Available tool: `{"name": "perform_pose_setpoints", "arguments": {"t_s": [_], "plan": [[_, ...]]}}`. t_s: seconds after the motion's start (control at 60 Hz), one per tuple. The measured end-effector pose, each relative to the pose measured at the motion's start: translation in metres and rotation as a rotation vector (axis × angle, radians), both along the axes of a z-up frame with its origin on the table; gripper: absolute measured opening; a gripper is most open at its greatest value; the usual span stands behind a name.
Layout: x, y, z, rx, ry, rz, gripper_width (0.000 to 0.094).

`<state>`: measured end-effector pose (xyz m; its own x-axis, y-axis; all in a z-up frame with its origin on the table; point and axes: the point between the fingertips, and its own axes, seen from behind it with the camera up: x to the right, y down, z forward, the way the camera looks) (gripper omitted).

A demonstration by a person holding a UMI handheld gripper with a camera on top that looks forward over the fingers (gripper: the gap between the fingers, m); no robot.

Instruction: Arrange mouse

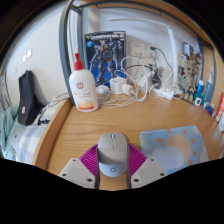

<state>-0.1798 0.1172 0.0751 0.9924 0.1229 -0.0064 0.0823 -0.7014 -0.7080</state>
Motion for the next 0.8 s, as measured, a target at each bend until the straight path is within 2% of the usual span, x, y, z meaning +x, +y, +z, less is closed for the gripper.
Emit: {"name": "perform_pose_setpoints", "arguments": {"t_s": [0.117,0.133,0.2,0.217,0.233,0.317,0.383,0.4,0.5,0.517,0.567,0.65,0.667,0.8], "plan": [[-0.008,0.027,0.008,-0.034,0.023,0.028,0.0348],[0.004,0.003,0.008,-0.034,0.036,0.046,0.0348],[0.007,0.001,0.039,-0.008,0.046,0.069,0.0348],[0.001,0.028,0.044,-0.009,0.049,0.085,0.0347],[0.004,0.012,0.046,0.01,0.056,0.095,0.0348],[0.016,0.036,0.103,0.072,0.027,0.128,0.0347],[0.043,0.066,0.16,0.131,-0.006,0.133,0.0347],[0.043,0.05,0.151,0.143,-0.01,0.13,0.0346],[0.093,0.093,0.203,0.186,-0.053,0.11,0.0348],[0.094,0.071,0.192,0.189,-0.06,0.103,0.0347],[0.118,0.077,0.194,0.18,-0.076,0.083,0.0345],[0.15,0.109,0.191,0.15,-0.079,0.049,0.0347],[0.151,0.083,0.177,0.142,-0.077,0.046,0.0346],[0.169,0.102,0.124,0.023,-0.115,0.046,0.0346]]}}
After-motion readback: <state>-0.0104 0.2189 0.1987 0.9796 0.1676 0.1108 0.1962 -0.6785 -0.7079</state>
